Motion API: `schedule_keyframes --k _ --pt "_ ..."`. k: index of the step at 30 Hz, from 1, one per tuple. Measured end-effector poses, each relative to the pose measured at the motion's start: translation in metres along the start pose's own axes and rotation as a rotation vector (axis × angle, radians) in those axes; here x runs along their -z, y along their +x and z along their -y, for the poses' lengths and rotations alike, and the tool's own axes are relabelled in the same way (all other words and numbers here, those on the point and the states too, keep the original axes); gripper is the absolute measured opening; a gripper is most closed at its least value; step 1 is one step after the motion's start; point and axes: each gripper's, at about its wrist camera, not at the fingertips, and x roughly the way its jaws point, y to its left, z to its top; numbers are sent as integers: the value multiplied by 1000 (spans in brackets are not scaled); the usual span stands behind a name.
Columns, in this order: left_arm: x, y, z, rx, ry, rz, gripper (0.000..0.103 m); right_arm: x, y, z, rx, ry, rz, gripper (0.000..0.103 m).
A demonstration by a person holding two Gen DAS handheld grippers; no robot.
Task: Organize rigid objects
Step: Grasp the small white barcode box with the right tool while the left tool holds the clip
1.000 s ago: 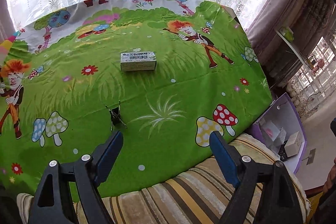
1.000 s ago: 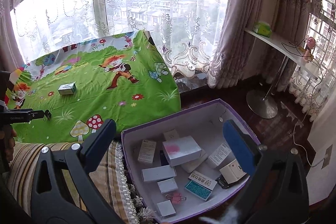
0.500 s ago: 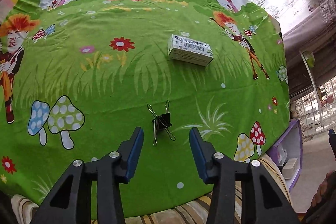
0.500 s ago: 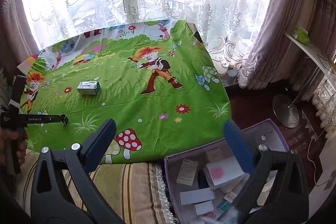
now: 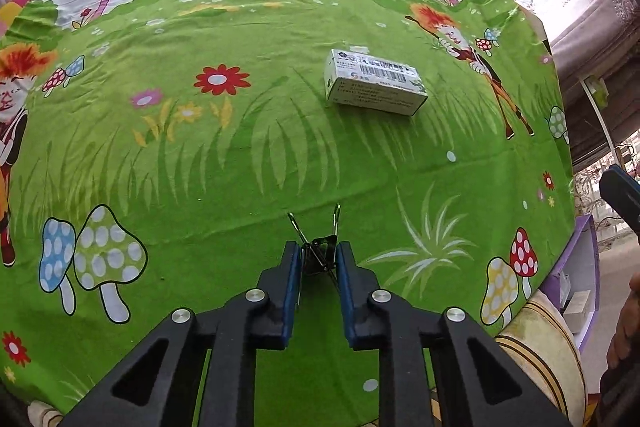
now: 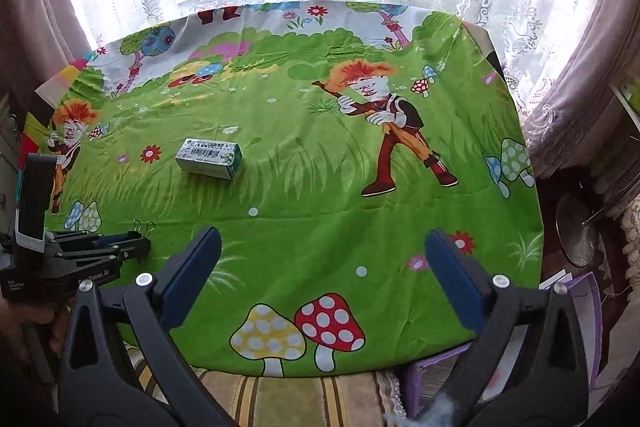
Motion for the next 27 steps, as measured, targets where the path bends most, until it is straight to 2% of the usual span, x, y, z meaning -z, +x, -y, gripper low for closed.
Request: schedule_keyframes --k 9,14,23,27 --pt "3 -19 -23 16 -69 124 19 -28 65 -53 -63 28 -101 102" --pt "7 -25 -31 14 -100 169 19 -39 93 -81 -73 27 -126 102" --pt "10 -26 -39 33 -136 193 19 -56 117 -103 -52 75 -118 102" --pt "11 -26 -49 34 -183 195 19 -62 130 -113 -37 66 -124 102"
